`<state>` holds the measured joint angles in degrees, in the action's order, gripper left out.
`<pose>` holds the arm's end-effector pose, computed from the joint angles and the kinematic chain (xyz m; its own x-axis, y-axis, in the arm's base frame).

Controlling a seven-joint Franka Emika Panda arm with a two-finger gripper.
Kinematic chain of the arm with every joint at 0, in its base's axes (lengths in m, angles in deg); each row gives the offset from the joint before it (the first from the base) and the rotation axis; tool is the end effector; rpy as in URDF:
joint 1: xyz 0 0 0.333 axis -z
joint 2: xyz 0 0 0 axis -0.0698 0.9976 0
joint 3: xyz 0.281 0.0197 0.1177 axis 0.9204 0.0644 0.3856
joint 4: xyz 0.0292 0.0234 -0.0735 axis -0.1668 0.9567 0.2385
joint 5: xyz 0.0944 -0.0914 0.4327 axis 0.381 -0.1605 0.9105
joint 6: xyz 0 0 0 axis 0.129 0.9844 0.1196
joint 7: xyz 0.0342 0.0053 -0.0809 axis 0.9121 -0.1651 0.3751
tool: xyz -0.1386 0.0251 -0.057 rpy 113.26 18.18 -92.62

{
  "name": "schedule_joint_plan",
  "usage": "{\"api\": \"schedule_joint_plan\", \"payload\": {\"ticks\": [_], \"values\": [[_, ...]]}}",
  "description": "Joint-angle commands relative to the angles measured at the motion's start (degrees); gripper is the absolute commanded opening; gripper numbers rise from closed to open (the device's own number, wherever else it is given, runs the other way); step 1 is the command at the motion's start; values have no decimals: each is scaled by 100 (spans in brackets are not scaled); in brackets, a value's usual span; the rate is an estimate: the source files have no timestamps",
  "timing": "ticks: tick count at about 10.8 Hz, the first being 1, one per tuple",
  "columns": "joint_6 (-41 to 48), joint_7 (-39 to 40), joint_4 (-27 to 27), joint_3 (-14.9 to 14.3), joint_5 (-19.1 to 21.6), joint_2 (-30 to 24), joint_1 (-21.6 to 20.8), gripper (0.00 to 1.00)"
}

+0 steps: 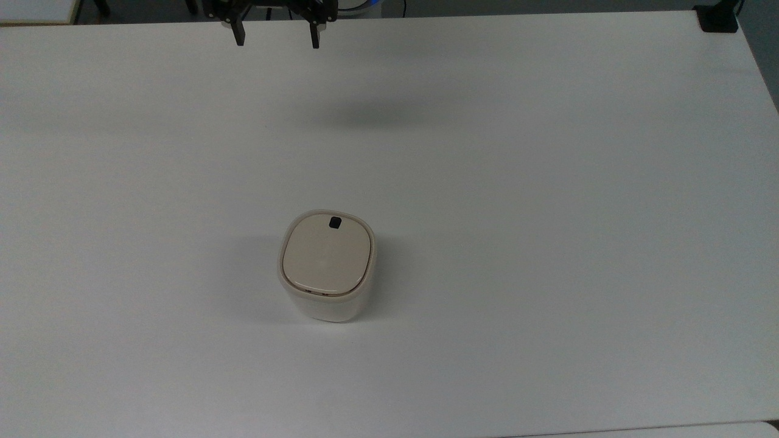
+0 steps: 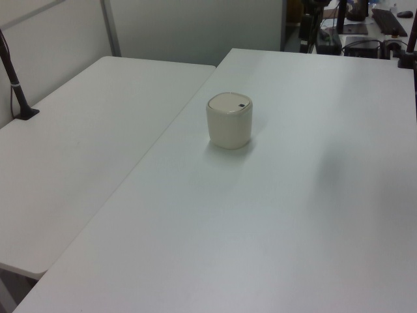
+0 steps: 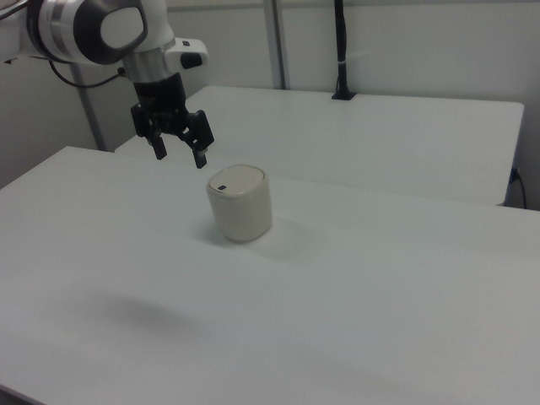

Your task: Open the trash bin

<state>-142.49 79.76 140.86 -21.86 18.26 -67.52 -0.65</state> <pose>0.6284 -0.0249 0.5408 0.9978 -0.0032 0.0658 -0.0036 -1.0000 0.0045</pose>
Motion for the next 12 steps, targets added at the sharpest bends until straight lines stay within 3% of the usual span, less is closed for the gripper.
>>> {"api": "schedule_joint_plan", "payload": {"ticks": [1, 12], "values": [[133, 114, -135, -58, -37, 159, 0, 100], [107, 202, -127, -59, -37, 178, 26, 100]]}}
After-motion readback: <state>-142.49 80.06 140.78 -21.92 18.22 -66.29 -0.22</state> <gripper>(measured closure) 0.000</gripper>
